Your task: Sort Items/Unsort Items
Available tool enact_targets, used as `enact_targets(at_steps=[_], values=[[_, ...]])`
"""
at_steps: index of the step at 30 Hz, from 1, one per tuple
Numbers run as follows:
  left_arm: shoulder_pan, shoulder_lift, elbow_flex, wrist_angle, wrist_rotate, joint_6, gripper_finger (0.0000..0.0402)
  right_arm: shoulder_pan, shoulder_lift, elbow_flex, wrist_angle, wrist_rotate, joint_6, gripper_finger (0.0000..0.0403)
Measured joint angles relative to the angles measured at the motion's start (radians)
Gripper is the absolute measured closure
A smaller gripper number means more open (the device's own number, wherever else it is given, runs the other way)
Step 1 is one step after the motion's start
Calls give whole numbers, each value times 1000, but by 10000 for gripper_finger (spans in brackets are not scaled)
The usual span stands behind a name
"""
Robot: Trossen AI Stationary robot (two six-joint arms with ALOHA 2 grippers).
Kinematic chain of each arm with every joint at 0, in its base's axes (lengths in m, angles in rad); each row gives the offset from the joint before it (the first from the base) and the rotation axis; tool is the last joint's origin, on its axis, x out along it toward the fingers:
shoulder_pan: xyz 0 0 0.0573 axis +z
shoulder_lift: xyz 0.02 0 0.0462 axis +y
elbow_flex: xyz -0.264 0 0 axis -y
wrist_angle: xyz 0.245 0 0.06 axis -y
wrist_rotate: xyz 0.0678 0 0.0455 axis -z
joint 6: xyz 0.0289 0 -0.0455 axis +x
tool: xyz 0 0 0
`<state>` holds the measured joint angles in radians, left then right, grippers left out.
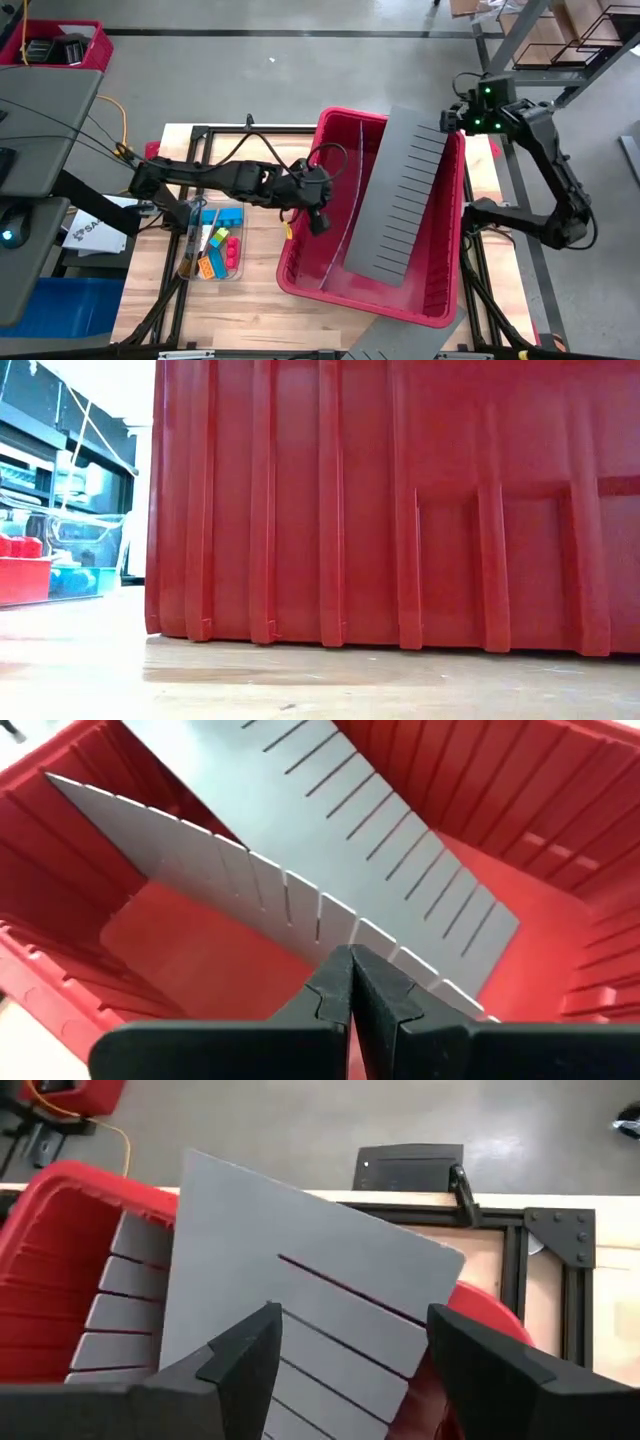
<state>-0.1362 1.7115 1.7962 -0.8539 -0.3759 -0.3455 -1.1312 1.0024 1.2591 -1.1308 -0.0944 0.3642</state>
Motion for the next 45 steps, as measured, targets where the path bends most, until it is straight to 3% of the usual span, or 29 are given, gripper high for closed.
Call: enact_targets(at_steps=[4,10,15,19,24,33,42,45], values=[[2,-3,0,5,37,-35,401,-2,6,-3,-50,109,163,162],[2,-3,0,47,49,-89,401,53,4,0,43,313,421,162],[7,-3,0,46,50,-96,401,63,48,-34,6,330,448,162],[8,-3,0,45,50,-96,401,59,43,-147,139,275,531,162],[7,-3,0,44,53,-96,401,59,30,-224,305,197,512,162],[10,0,0,26,40,-40,401,57,17,-262,346,122,435,163],[52,4,1,-84,-32,21,401,64,9,-267,387,-86,323,162],[71,3,-39,-55,-51,43,401,76,10,-267,398,-110,300,162]])
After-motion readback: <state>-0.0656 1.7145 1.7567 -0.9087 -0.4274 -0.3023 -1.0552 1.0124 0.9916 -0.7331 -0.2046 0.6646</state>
